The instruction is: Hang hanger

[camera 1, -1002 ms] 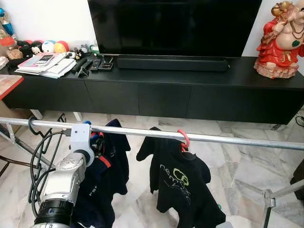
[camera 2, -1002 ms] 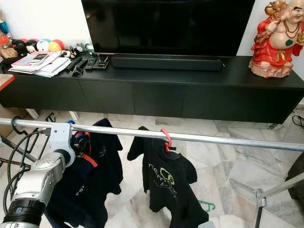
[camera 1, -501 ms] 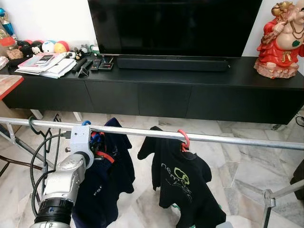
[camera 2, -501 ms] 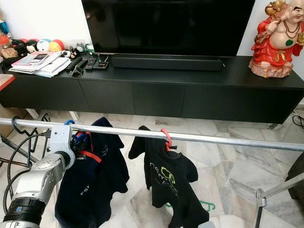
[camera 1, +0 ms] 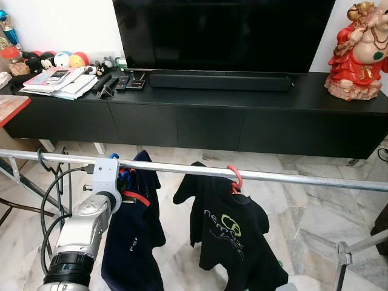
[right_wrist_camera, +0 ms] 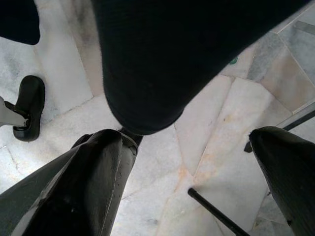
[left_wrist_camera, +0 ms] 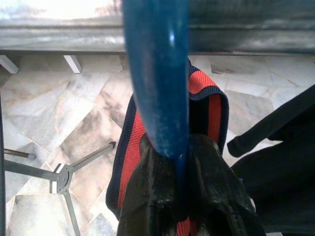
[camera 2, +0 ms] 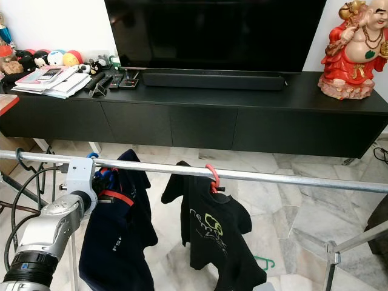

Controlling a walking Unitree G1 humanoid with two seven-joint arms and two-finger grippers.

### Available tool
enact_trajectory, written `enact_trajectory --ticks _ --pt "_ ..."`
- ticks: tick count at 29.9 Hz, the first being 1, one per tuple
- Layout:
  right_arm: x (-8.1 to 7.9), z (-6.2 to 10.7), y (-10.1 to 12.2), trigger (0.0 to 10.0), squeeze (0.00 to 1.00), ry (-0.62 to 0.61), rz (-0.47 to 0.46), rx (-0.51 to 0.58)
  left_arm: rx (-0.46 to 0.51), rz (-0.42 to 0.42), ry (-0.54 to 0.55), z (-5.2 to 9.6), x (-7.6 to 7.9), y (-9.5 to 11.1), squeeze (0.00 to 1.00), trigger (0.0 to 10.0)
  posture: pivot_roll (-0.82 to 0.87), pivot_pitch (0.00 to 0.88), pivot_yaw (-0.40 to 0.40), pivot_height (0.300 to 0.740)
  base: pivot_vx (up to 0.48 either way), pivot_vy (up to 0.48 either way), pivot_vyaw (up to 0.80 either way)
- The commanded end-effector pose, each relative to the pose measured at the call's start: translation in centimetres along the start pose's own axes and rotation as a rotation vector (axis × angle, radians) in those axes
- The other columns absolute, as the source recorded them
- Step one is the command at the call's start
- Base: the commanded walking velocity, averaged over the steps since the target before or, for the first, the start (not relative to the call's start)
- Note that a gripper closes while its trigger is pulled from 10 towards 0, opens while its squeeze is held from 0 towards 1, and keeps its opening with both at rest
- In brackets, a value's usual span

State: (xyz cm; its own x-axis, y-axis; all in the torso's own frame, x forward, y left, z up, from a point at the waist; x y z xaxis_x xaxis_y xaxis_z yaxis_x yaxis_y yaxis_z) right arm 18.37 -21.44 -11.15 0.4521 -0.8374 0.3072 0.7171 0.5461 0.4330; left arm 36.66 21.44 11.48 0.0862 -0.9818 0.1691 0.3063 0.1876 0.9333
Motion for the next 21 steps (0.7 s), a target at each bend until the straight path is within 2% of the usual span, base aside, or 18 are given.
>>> enact_trajectory --ticks 1,8,13,16,21 --pt "-0.3 0.1 -0.6 10.0 0.0 0.011 0.006 -0.015 0.019 -0.037 -0.004 0.1 0.1 0.8 0.0 0.0 0.03 0.082 -0.001 0.74 0.0 0.0 0.0" --pt "-0.3 0.1 -0.6 10.0 0.0 0.009 0.003 -0.015 0.015 -0.038 -0.001 0.1 0.3 0.6 0.0 0.0 0.03 0.082 0.0 0.74 0.0 0.0 0.0" --pt "-0.3 0.1 -0.6 10.0 0.0 0.008 0.003 -0.016 0.064 -0.035 -0.004 0.2 0.5 1.3 0.0 0.0 0.03 0.082 0.0 0.74 0.0 0.0 0.0" --pt "-0.3 0.1 -0.6 10.0 0.0 0.008 0.003 -0.016 0.128 -0.032 0.0 0.5 0.4 2.3 0.0 0.0 0.03 0.081 0.0 0.74 0.0 0.0 0.0" --pt "-0.3 0.1 -0.6 10.0 0.0 0.008 0.002 -0.015 0.15 -0.05 -0.007 1.0 0.5 2.4 0.0 0.0 0.03 0.078 0.003 0.74 0.0 0.0 0.0"
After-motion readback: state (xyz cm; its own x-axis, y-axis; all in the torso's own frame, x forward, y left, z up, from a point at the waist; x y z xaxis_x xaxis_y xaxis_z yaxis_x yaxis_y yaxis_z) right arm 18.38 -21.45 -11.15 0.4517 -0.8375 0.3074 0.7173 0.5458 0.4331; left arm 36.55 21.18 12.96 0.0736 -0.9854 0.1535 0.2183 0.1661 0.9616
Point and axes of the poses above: a point about 5 cm out from each wrist's last joint towards the gripper, its own z axis pointing back from the gripper into the wrist, its own y axis along the axis of the wrist's last joint, x = y × z, the point moved 3 cm from there along -z, pointing out of the wrist towards the gripper, and after that the axes turned 14 degrees about z, right-handed, at the moved point
